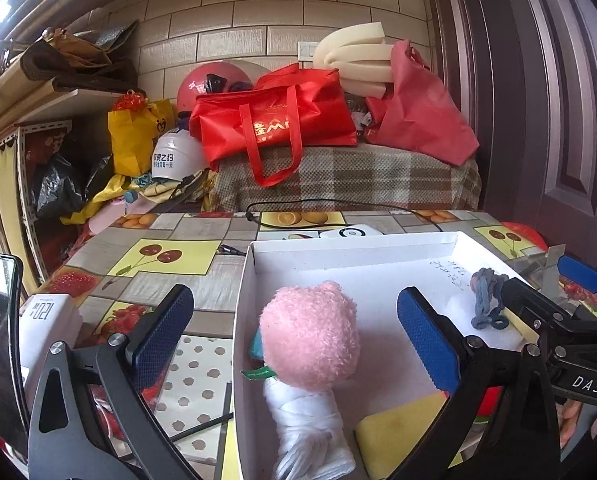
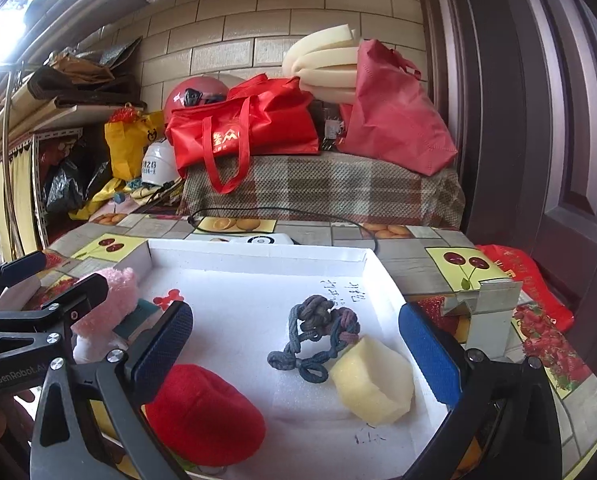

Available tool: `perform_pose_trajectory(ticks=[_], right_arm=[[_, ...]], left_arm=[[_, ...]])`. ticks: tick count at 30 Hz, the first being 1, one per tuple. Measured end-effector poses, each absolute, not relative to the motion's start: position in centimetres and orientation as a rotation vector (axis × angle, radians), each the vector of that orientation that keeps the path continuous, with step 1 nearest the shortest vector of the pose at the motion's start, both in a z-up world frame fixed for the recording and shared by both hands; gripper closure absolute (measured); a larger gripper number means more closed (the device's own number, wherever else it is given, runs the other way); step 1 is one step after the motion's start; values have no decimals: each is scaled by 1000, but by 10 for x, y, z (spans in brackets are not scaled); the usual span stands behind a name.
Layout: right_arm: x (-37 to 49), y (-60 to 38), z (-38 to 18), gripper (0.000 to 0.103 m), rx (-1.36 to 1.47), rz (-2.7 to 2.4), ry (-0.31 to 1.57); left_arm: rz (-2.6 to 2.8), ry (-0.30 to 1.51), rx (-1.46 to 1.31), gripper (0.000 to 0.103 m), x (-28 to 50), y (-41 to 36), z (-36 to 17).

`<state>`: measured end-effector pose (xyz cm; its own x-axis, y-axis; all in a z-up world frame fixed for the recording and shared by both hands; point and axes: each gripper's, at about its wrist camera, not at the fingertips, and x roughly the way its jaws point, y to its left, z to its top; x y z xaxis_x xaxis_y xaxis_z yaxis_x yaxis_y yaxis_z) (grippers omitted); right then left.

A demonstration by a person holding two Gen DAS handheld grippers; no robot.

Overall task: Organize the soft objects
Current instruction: 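Lower the pink ball and apple plush into the box and open both grippers, then move the left gripper to the white foam block while the right moves to the cow-print cloth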

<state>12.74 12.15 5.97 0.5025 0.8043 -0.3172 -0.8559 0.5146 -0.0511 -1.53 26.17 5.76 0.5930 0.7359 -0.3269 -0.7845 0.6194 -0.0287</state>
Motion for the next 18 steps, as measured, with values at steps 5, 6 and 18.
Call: perform_pose_trajectory(ticks=[5, 6, 18], right_arm=[[130, 112, 59, 0, -197, 1004, 288], [131, 110, 59, 0, -194, 999, 292], [146, 68, 57, 0, -155, 927, 365]], left_arm=[[895, 316, -191, 0, -18, 263, 56], [896, 320, -195, 0, -18, 263, 56], [905, 321, -173, 0, -36, 245, 56]])
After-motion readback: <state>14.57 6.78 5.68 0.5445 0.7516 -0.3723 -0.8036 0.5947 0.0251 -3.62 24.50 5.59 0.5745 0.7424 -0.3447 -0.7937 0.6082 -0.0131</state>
